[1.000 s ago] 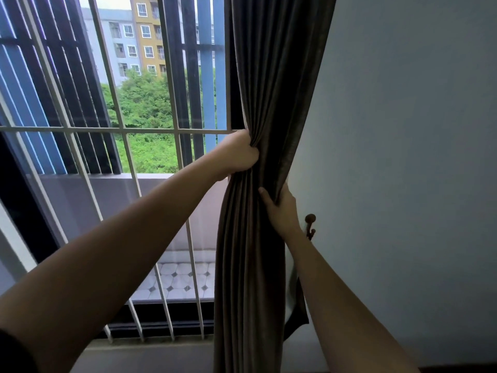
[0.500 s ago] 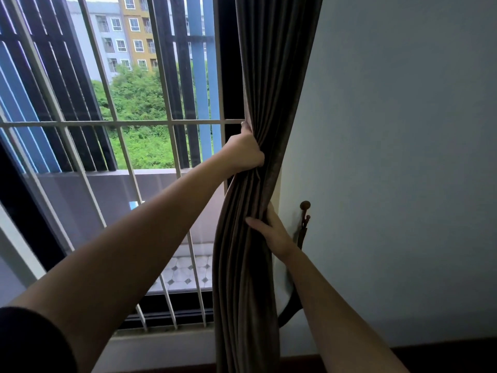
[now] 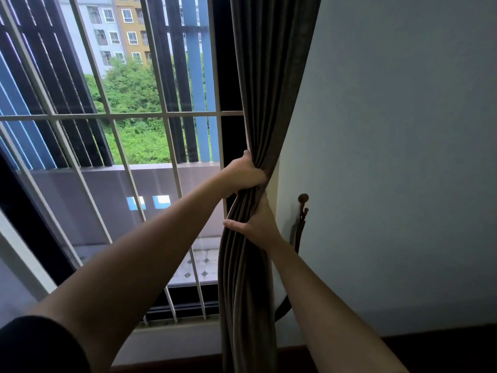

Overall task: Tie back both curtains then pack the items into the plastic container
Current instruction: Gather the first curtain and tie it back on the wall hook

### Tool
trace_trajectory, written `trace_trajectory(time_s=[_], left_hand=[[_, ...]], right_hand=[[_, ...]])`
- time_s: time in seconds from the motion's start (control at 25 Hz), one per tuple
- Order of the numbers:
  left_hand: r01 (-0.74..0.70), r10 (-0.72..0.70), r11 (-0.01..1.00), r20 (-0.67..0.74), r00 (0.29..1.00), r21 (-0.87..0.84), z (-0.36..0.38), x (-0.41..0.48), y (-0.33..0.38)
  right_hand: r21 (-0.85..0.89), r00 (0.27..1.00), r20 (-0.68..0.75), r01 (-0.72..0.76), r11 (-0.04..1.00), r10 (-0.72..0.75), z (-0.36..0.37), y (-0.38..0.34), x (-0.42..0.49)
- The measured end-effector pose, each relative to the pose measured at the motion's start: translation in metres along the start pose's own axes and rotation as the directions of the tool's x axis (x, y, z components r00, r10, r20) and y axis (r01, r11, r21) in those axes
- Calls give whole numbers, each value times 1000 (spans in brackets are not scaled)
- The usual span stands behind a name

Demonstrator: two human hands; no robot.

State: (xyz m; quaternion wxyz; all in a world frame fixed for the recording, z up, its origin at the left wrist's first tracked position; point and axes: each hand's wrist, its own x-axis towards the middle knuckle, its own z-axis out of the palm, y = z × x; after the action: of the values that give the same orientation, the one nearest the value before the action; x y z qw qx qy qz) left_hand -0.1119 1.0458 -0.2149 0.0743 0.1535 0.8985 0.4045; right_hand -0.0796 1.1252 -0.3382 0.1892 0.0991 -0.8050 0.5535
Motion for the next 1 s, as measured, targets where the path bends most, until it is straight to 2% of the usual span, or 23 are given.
trace_trajectory(time_s=[0.12,0.24,0.48,0.64,0.84,1.0], left_hand=[[13,-14,998,-13,1000,-57,7,5,10],[26,-22,999,-154,988,20,16,9,14],[115,-103,993,-408,907,6,28,18,16],[146,-96,987,-499,861,62,26,14,20],[91,-30,992,-558,829,82,23,14,16],[42,-47,999,-568,822,-22,17,20,11]], right_hand=[[-91,998,-60,-20,996,14,13,3,4],[-130,988,-143,-84,988,65,20,4,5],[-168,980,-195,-72,983,38,34,11,-1],[-211,984,-181,-42,977,3,37,7,-3],[-210,987,-159,-28,977,-6,40,1,-5],[-207,981,-190,-12,978,-28,36,5,-2]])
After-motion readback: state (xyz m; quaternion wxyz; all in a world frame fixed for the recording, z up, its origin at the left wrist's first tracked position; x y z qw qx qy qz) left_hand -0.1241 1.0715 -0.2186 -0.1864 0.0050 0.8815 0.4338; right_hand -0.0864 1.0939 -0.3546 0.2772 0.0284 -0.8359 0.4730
